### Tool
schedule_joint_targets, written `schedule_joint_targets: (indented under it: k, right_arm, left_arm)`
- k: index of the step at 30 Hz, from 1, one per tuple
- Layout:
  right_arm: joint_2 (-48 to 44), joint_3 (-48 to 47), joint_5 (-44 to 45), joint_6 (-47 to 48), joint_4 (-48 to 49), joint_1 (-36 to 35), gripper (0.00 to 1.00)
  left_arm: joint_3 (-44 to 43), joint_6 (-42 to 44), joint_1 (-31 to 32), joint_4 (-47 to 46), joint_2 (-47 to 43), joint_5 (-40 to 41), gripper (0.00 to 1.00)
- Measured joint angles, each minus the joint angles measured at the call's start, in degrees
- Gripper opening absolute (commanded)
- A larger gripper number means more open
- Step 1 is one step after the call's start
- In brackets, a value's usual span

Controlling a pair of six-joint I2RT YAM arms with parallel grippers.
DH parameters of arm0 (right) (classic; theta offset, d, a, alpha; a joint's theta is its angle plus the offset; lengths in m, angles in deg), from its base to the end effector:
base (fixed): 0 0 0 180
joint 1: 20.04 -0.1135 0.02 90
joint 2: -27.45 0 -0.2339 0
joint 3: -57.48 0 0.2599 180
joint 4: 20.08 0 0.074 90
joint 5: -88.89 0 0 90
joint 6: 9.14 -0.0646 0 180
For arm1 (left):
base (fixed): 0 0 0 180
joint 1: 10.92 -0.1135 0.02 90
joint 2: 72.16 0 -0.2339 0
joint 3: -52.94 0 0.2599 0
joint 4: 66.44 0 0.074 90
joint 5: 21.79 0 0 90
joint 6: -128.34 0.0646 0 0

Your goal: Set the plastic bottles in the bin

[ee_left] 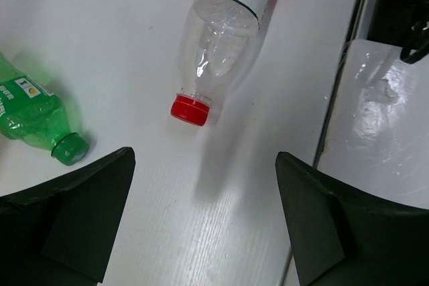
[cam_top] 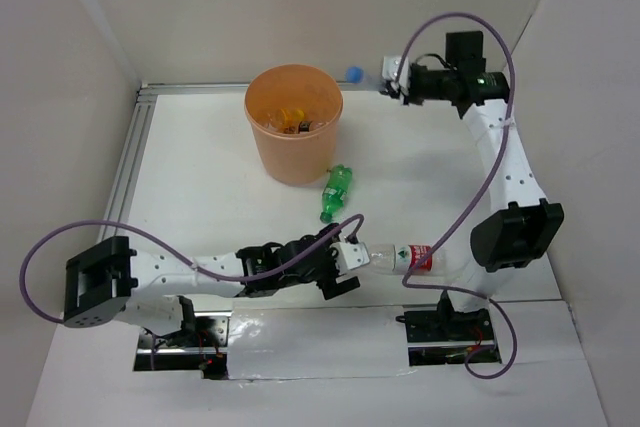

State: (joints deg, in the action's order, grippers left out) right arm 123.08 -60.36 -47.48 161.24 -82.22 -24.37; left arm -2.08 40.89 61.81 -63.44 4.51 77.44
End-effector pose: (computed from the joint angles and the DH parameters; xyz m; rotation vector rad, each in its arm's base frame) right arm 0.3699 0.0749 0.3684 -1.6362 1.2033 0.0989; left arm 0.1087 -0.3148 0.1878 1.1665 1.6862 -0.6197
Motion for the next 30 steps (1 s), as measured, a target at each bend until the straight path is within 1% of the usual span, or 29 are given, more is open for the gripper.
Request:
schedule_joint_targets:
  k: [4,6,8,9,10,11,12,13,14,17,20,22,24,25,26,28,29,30]
  right_arm:
    - [2.7,-7.7,-6.1,-19.2,12.4,-9.4,0.01]
    - [6.5,-13.0,-8.0,-27.6,16.8,-13.9,0.06]
    - [11.8,-19.4,-9.4,-35.7,21.3,-17.6,0.16]
    - [14.5,-21.9,-10.1,-39.1,23.1,-18.9,0.24]
    - [17.2,-24.4,-10.6,-42.9,25.1,-20.0,0.37]
    - [19.8,-26.2,-11.0,-46.4,27.1,-20.9,0.64]
    - [22.1,-27.0,-11.1,-50.3,28.3,-21.5,0.82]
    - [24.1,-27.8,-11.0,-53.1,29.7,-21.8,0.92]
    - [26.4,-28.4,-10.6,-56.2,30.9,-22.1,1.00]
    - [30.6,-29.4,-8.0,-62.1,30.5,-21.9,1.00]
    - [31.1,-29.3,-4.7,-66.1,28.2,-19.9,1.00]
    - [28.7,-27.0,-4.5,-67.4,28.0,-16.6,1.00]
    - [23.6,-21.1,-5.2,-67.8,27.0,-11.6,1.00]
    - [20.7,-17.7,-5.6,-67.7,26.8,-8.4,1.00]
    - [17.1,-13.7,-6.1,-67.3,25.9,-4.4,1.00]
    - [11.7,-8.2,-6.6,-65.2,23.5,2.3,0.96]
    - [8.8,-5.2,-6.9,-63.7,22.1,5.7,0.93]
    - [6.1,-2.4,-7.3,-61.9,20.6,8.5,0.86]
  left_arm:
    - [0.0,2.5,0.5,-3.1,4.2,1.6,1.00]
    - [0.0,3.8,0.6,-4.6,6.3,2.4,1.00]
    - [-0.3,4.9,0.6,-6.3,8.4,3.0,1.00]
    - [-0.5,5.2,0.6,-6.9,9.3,3.2,1.00]
    - [-0.9,5.8,0.6,-7.4,10.2,3.7,1.00]
    - [-1.5,6.5,0.7,-8.1,11.2,4.3,1.00]
    - [-2.4,7.1,0.8,-8.6,12.4,4.9,1.00]
    - [-3.5,8.0,0.9,-9.1,13.7,5.3,1.00]
    - [-4.8,8.9,1.0,-9.9,15.1,5.7,1.00]
    - [-8.2,11.1,1.2,-11.5,18.4,6.3,1.00]
    - [-11.3,13.0,1.2,-12.9,21.8,5.9,1.00]
    - [-13.5,14.2,1.2,-13.3,24.6,5.1,1.00]
    - [-16.0,15.2,1.2,-13.2,27.9,3.9,1.00]
    - [-17.1,15.5,1.2,-13.0,29.5,3.0,0.98]
    - [-18.0,15.6,1.2,-12.5,31.0,2.0,0.95]
    - [-19.1,15.7,1.2,-11.3,33.5,-0.1,0.88]
    - [-19.5,15.6,1.2,-10.6,34.4,-1.0,0.76]
    - [-19.5,15.3,1.2,-10.8,34.9,-1.7,0.67]
